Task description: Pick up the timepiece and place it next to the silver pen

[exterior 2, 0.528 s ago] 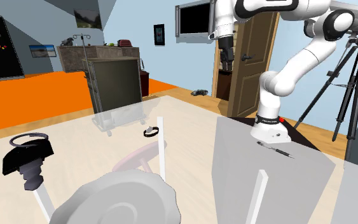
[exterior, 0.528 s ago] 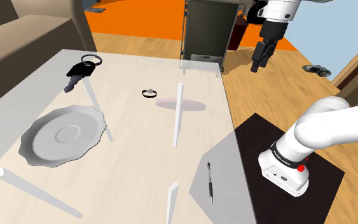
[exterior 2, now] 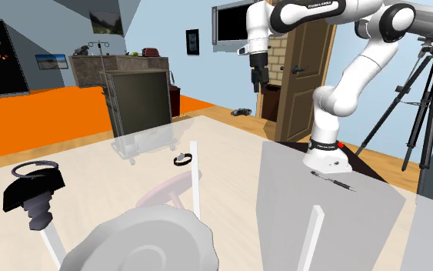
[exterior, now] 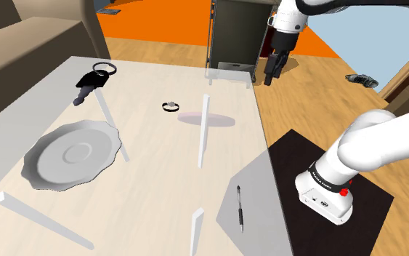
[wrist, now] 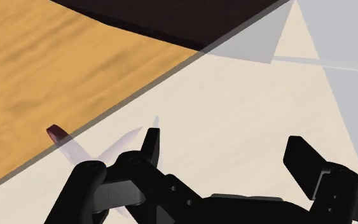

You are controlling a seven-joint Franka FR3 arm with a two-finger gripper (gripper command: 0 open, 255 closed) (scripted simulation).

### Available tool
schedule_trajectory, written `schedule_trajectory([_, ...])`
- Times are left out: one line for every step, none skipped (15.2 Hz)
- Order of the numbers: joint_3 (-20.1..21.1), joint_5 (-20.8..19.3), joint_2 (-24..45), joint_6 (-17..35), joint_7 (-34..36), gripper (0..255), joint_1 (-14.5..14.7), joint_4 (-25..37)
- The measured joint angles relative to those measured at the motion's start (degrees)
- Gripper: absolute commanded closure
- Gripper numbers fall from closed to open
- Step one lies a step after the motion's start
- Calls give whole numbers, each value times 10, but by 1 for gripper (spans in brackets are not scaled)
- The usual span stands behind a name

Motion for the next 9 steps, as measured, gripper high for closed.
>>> schedule_trajectory([6,1,19,16,-2,0,5,7])
schedule_trajectory([9,-2,42,31,-9,0,9,19])
schedule_trajectory([16,-1,64,46,-10,0,14,29])
schedule_trajectory([22,-2,81,60,-13,0,19,36])
schedule_trajectory([25,-5,102,75,-19,0,21,45])
schedule_trajectory([29,-7,119,86,-23,0,24,54])
schedule_trajectory([33,-10,136,99,-27,0,28,62])
schedule_trajectory([38,-13,154,109,-29,0,32,72])
schedule_trajectory([45,-15,174,122,-29,0,36,84])
